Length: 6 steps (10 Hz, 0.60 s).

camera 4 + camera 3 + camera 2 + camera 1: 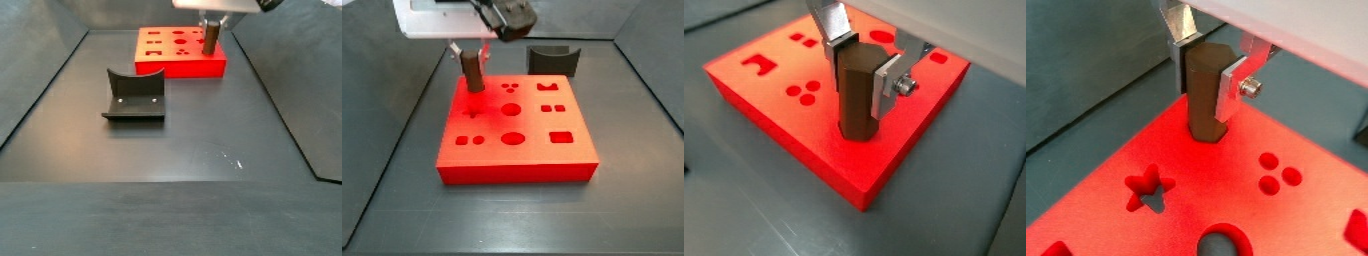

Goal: Insert the hexagon object.

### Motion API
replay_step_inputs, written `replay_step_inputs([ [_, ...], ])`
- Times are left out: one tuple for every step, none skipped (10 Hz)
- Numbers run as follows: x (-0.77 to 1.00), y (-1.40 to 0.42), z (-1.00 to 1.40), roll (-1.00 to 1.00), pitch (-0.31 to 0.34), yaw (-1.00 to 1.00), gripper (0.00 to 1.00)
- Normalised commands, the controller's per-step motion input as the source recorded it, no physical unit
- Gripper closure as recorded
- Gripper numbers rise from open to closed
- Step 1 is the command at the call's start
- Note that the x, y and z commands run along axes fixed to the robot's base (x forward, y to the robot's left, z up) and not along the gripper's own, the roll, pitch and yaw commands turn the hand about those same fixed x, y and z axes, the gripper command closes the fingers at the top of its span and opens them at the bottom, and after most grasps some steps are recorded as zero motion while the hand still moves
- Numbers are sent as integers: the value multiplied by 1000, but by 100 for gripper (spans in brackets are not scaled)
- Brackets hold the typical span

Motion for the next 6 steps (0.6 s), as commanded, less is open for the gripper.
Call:
replay_step_inputs([
  [234,-80,-643,131,241,0,100],
  [143,-126,-569,261,56,0,100],
  [111,-129,-594,330,0,0,100],
  [43,-114,-631,340,-17,46,100],
  [46,-100,-491,387,-31,71,100],
  [0,0,0,0,0,0,100],
])
